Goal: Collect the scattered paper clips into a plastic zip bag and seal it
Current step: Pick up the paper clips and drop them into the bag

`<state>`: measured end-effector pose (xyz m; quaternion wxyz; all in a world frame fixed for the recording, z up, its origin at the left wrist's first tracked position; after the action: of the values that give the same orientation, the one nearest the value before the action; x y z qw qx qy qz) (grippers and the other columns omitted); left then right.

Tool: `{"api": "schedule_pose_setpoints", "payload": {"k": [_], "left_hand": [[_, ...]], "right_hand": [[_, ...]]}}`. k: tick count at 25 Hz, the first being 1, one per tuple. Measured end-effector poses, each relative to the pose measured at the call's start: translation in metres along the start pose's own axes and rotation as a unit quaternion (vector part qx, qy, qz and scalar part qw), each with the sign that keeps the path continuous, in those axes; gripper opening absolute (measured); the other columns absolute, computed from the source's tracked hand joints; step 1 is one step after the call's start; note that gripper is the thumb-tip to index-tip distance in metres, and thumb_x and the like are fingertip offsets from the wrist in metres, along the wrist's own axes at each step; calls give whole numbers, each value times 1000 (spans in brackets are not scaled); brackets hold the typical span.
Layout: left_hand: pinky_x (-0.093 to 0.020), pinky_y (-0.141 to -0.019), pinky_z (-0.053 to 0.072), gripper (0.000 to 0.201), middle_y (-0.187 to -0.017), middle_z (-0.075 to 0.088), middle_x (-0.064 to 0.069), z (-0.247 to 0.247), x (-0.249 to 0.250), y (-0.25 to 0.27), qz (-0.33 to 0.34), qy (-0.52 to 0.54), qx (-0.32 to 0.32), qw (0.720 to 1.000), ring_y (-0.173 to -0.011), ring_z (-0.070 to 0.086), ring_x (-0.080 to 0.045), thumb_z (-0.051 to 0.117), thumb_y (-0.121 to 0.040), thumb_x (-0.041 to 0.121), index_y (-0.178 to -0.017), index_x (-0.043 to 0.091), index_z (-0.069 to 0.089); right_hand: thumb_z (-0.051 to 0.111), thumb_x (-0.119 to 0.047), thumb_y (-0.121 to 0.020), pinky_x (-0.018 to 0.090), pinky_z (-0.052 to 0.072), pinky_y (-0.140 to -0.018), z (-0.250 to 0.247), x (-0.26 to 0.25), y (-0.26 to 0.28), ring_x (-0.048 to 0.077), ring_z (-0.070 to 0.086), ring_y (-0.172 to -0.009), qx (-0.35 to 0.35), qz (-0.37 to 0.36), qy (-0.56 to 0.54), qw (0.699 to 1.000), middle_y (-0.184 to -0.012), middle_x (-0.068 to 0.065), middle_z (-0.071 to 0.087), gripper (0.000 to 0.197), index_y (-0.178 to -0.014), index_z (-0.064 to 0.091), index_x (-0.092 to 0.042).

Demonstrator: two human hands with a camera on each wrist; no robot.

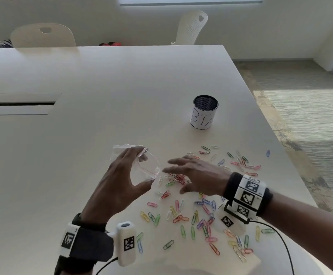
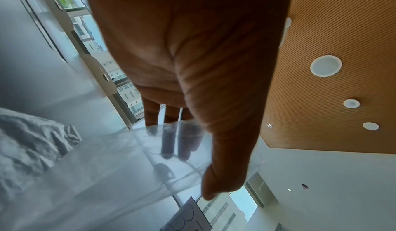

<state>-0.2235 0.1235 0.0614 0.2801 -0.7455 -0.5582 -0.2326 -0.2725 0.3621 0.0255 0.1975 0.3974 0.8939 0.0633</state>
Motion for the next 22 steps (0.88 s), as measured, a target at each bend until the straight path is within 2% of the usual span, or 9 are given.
{"api": "schedule_pose_setpoints", "payload": {"k": [3, 5, 6, 8, 10, 14, 17, 19, 22], "left_hand": [[-2, -98, 34, 71, -120, 60, 26, 4, -2, 0, -3, 9, -1, 1000, -119, 52, 14, 80, -77, 46, -140, 32, 52], [2, -97, 33, 69, -120, 59, 27, 6, -3, -1, -2, 11, -2, 1000, -118, 52, 15, 80, -77, 44, -139, 32, 52], [1, -97, 34, 68, -120, 59, 28, 8, -3, -1, -2, 11, -3, 1000, -118, 51, 16, 80, -78, 44, -138, 33, 52], [-2, -96, 36, 65, -120, 59, 29, 11, -2, -2, -1, 12, -5, 1000, -118, 52, 16, 80, -79, 44, -137, 35, 52], [-3, -95, 36, 64, -119, 59, 29, 14, -2, -3, -2, 14, -7, 1000, -117, 53, 14, 81, -80, 45, -136, 35, 52], [-8, -95, 38, 62, -116, 61, 25, 21, -2, -3, -8, 17, -2, 1000, -116, 56, 7, 85, -82, 45, -134, 36, 52], [-9, -95, 38, 61, -116, 59, 25, 27, -3, -1, -15, 15, 0, 1000, -116, 55, 7, 85, -83, 43, -133, 37, 51], [-9, -95, 38, 61, -117, 59, 24, 31, -4, -1, -20, 16, 4, 1000, -117, 56, 5, 85, -83, 41, -133, 36, 51], [-10, -93, 40, 60, -117, 59, 24, 35, -2, -1, -20, 17, 5, 1000, -115, 55, 6, 84, -82, 41, -132, 35, 51]], "right_hand": [[67, -24, -100, 39, 50, -110, 13, 3, -3, 19, 46, -139, 28, -23, 0, 999, -157, 0, 50, 50, -147, 56, -34], [62, -17, -103, 37, 59, -94, 16, 6, -2, 17, 59, -118, 67, -32, -22, 997, -133, 3, 65, 25, -124, 74, -25], [60, -17, -104, 36, 61, -86, 18, 6, -2, 15, 62, -107, 81, -35, -20, 996, -120, 2, 67, 19, -112, 77, -20], [57, -19, -106, 34, 60, -77, 22, 8, -3, 14, 64, -93, 102, -35, -6, 994, -104, 1, 67, 21, -99, 76, -16], [56, -19, -107, 32, 60, -72, 24, 7, -3, 15, 66, -85, 112, -33, -4, 993, -99, 1, 67, 22, -96, 75, -14], [69, -14, -99, 23, 59, -74, 14, 10, -1, 14, 69, -84, 135, 8, -102, 986, -99, 2, 73, 10, -97, 79, -12], [80, -11, -90, 16, 56, -76, -3, 14, 8, 11, 74, -82, 159, 85, -243, 953, -94, -3, 79, 9, -98, 82, -13], [82, -8, -87, 19, 61, -77, -21, 11, 17, 13, 78, -81, 170, 105, -352, 915, -89, 0, 81, 9, -97, 82, -10], [82, -6, -87, 28, 65, -82, -55, -6, 32, 23, 78, -82, 196, 70, -429, 879, -87, 8, 81, 9, -97, 81, -7]]}}
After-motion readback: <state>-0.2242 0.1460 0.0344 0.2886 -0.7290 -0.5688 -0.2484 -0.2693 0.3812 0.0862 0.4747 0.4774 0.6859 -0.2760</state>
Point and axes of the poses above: each hand's wrist, its own y-axis away from the middle knuckle, its own z-axis out of the palm, x = y × z, the point moved 2 cm from there along -y, towards the middle knuckle
